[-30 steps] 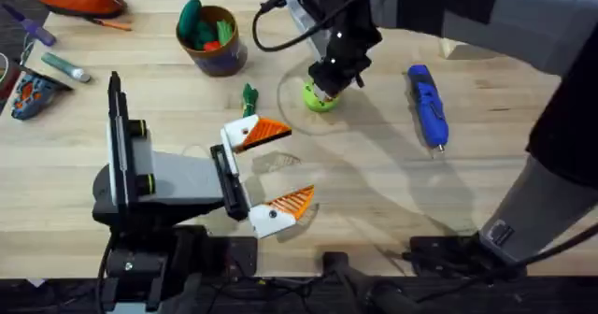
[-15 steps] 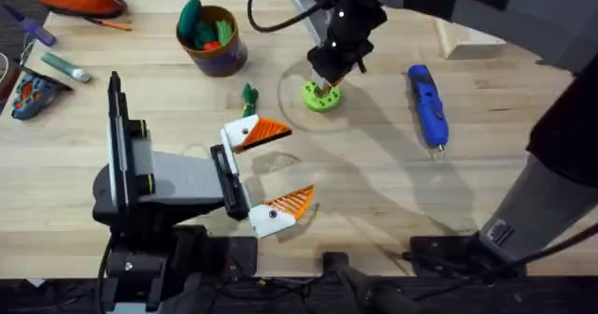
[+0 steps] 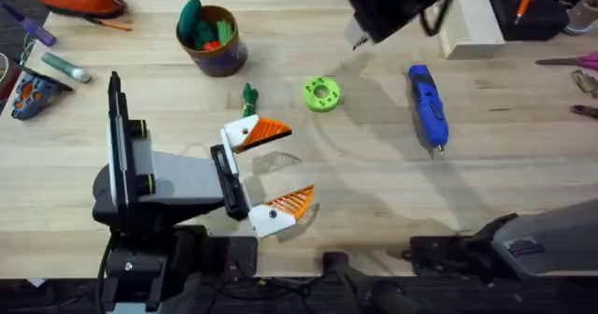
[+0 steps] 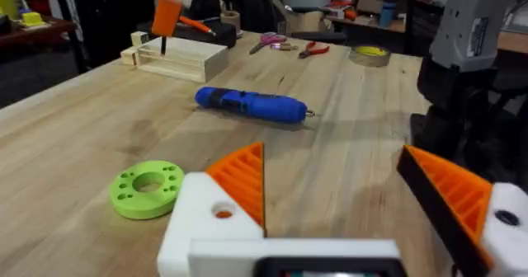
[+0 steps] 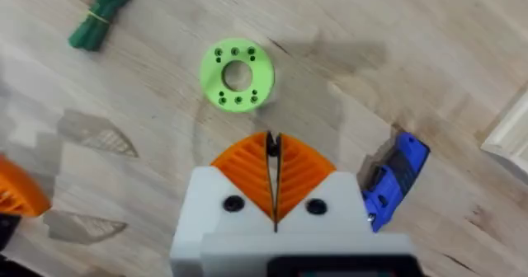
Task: Pick up the gripper from the table and insert it into the empty holder that is missing its gripper. Then pick up a screw, insert it into the mounting hole, and use the screwdriver to tighten it. Finally, clean up the table by picking up the vegetable and placing it into the bucket.
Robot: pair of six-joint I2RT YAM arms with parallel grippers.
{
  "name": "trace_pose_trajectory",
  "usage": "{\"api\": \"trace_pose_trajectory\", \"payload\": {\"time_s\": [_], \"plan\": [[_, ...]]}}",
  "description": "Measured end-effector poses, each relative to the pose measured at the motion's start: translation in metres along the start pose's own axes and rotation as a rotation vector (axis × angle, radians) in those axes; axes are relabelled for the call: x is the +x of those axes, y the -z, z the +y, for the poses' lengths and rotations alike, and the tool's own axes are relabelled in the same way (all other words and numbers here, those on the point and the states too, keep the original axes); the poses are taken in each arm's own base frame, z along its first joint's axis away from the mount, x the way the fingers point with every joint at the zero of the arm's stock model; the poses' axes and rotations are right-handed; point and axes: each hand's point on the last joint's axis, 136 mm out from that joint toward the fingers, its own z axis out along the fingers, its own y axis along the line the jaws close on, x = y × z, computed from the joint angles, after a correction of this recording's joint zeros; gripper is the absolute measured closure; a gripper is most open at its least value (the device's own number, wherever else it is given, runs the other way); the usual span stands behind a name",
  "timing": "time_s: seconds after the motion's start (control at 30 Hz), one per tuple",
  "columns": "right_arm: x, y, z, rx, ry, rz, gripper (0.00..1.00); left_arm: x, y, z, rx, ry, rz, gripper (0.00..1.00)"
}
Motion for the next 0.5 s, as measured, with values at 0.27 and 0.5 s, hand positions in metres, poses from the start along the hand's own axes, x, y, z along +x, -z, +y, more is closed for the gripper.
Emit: {"api": "trace_pose_trajectory", "payload": {"time_s": [0.27, 0.5], "plan": [[0.009, 0.032, 0.025, -0.026, 0.063, -0.03, 0.995, 0.0, 0.0, 0.0, 0.0, 0.0, 0.0, 0.001], [0.03, 0.04, 0.054, -0.032, 0.181, 0.064, 0.995, 0.0, 0.0, 0.0, 0.0, 0.0, 0.0, 0.001]]}}
